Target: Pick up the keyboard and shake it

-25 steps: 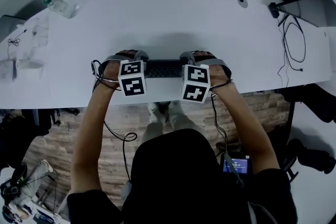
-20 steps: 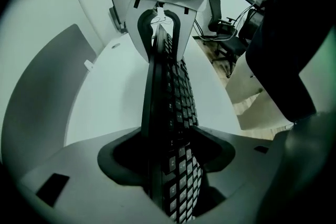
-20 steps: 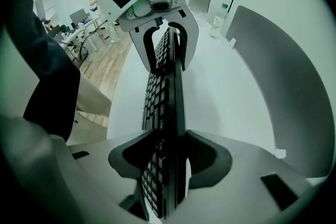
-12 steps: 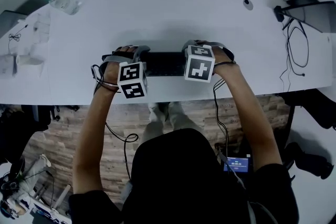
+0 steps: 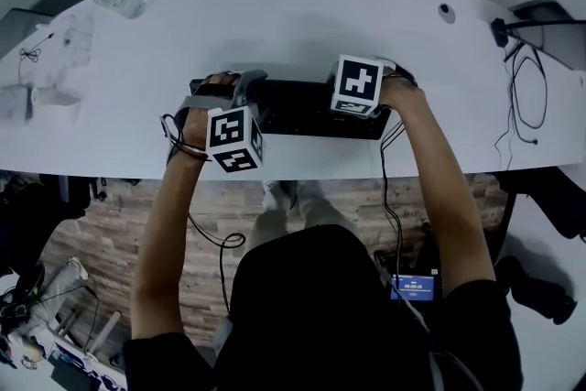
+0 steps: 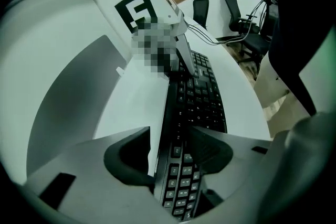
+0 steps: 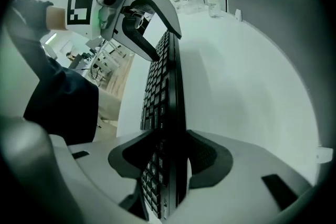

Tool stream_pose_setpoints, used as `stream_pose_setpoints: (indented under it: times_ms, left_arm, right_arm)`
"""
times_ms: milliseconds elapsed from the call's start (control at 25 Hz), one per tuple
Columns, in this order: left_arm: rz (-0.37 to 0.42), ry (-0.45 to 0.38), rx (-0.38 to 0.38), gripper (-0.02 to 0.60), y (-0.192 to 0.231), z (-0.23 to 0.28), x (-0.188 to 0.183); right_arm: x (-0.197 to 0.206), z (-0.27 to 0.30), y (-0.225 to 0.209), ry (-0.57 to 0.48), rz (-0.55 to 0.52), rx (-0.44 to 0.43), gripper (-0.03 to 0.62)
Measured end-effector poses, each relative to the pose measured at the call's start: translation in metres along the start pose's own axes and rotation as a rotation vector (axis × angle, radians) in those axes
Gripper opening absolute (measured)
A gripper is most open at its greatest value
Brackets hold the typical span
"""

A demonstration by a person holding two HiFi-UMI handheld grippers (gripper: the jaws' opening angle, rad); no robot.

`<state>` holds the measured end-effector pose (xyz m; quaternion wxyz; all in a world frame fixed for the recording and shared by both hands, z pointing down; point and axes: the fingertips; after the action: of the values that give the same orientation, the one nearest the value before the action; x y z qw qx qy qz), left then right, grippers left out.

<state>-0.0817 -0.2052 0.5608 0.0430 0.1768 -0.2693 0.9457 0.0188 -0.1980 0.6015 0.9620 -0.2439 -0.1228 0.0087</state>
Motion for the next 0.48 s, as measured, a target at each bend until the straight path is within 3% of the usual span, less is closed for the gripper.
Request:
stream_pose_setpoints:
  times_ms: [80, 200, 320, 480]
  left_arm:
    - [-0.015, 0.004, 0.003, 0.194, -0.001, 0.002, 0.001]
    - [-0.011, 0.008, 0.015, 0.163, -0.008, 0.007, 0.003]
    - [-0.012, 0.007, 0.016, 0.059, -0.012, 0.01, 0.002]
    - [-0.015, 0.016, 0.051, 0.018, -0.021, 0.013, 0.003]
  right_arm:
    - [0.001, 0.004, -0.004, 0.0, 0.016, -0.058, 0.195]
    - [0.002, 0.009, -0.01, -0.001, 0.04, -0.124, 0.196]
    - [0.004, 0.012, -0.014, -0.002, 0.055, -0.169, 0.196]
    - [0.007, 0.019, -0.018, -0.005, 0.081, -0.215, 0.198]
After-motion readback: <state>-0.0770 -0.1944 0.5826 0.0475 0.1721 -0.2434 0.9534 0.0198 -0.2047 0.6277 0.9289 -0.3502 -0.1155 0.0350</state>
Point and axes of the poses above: the fingertips, and each gripper's own axes: z forward along the fingers, y to its left, x out of its underside, and after that the axes turned 10 degrees about -x, right-handed
